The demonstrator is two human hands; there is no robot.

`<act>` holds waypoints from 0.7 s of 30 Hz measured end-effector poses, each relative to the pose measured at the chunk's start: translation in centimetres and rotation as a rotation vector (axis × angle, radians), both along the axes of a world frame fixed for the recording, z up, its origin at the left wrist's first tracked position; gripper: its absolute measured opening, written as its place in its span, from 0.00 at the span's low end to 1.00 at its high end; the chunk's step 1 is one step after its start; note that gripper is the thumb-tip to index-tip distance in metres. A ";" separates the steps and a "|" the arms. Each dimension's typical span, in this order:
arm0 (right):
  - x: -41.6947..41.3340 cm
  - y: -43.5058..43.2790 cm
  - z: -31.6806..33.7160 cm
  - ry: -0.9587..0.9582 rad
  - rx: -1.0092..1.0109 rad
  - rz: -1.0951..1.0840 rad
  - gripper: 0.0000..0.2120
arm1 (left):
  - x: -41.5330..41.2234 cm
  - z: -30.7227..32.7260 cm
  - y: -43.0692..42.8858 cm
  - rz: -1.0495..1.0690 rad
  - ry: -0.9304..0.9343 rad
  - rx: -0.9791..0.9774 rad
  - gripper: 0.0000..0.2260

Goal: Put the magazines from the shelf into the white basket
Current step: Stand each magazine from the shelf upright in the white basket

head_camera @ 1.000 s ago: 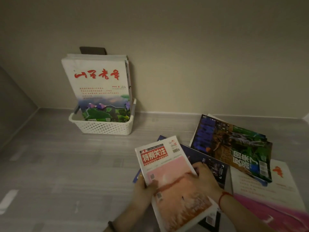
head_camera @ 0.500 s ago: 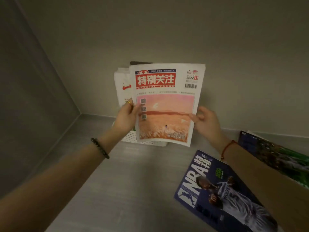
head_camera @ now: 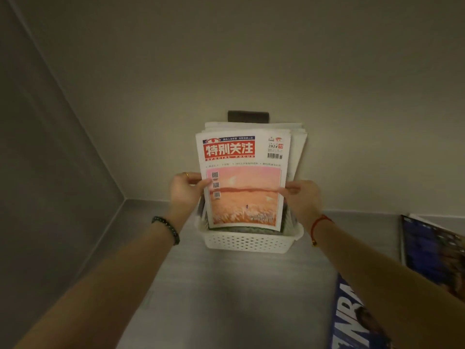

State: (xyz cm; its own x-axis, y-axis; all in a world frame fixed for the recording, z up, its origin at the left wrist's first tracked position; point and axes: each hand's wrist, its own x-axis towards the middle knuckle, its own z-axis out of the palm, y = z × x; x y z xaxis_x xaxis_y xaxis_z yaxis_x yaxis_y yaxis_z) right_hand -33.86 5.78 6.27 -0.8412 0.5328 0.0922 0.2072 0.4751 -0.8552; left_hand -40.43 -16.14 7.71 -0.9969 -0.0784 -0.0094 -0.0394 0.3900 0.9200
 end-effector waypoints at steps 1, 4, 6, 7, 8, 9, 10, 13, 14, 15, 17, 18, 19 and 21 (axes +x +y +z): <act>-0.3 -0.1 -0.6 -0.025 0.010 -0.007 0.07 | -0.4 -0.7 0.0 0.006 -0.024 0.007 0.08; -1.3 -0.3 -2.1 -0.081 0.036 -0.022 0.06 | -1.0 -2.4 0.0 0.019 -0.044 0.000 0.09; -1.7 -0.3 -2.9 -0.096 0.009 -0.036 0.05 | -1.2 -3.2 0.1 0.040 -0.025 -0.018 0.09; -1.8 -0.4 -3.2 -0.098 -0.021 -0.048 0.05 | -1.2 -3.4 0.1 0.063 -0.026 -0.013 0.11; -1.8 -0.3 -3.4 -0.095 -0.045 -0.062 0.06 | -1.3 -3.5 0.1 0.091 -0.039 0.007 0.13; -1.9 -0.3 -3.5 -0.090 -0.057 -0.070 0.07 | -1.4 -3.5 0.0 0.114 -0.063 0.025 0.16; -1.8 -0.1 -3.5 -0.086 -0.054 -0.063 0.07 | -1.5 -3.4 0.0 0.120 -0.081 0.024 0.16; -1.3 0.6 -2.9 -0.077 0.012 0.052 0.09 | -1.0 -3.3 0.4 0.086 -0.070 -0.031 0.13; -0.8 1.0 -2.6 -0.070 0.005 0.097 0.12 | -0.6 -3.3 0.6 0.080 -0.052 -0.022 0.13; -0.2 1.6 -2.4 -0.059 -0.012 0.134 0.14 | 0.0 -3.3 0.8 0.071 -0.033 -0.004 0.14; 1.6 3.4 -1.9 -0.028 0.033 0.176 0.16 | 1.8 -3.4 1.4 0.036 -0.008 0.070 0.13; 2.6 4.7 -1.9 -0.027 0.069 0.192 0.15 | 2.9 -3.5 1.9 0.014 -0.009 0.114 0.13; 3.8 6.1 -1.9 -0.040 0.077 0.206 0.16 | 4.2 -3.8 2.5 -0.009 -0.021 0.146 0.13; 6.5 9.4 -2.2 -0.113 0.072 0.228 0.18 | 7.3 -4.5 3.9 -0.063 -0.080 0.198 0.12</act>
State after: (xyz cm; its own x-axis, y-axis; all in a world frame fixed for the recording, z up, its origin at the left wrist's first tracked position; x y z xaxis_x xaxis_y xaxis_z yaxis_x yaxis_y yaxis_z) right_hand -27.34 15.15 4.09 -0.9458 0.3241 0.0213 0.1807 0.5793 -0.7949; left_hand -33.11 -12.25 3.20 -0.9953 -0.0045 -0.0972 -0.0961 0.2061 0.9738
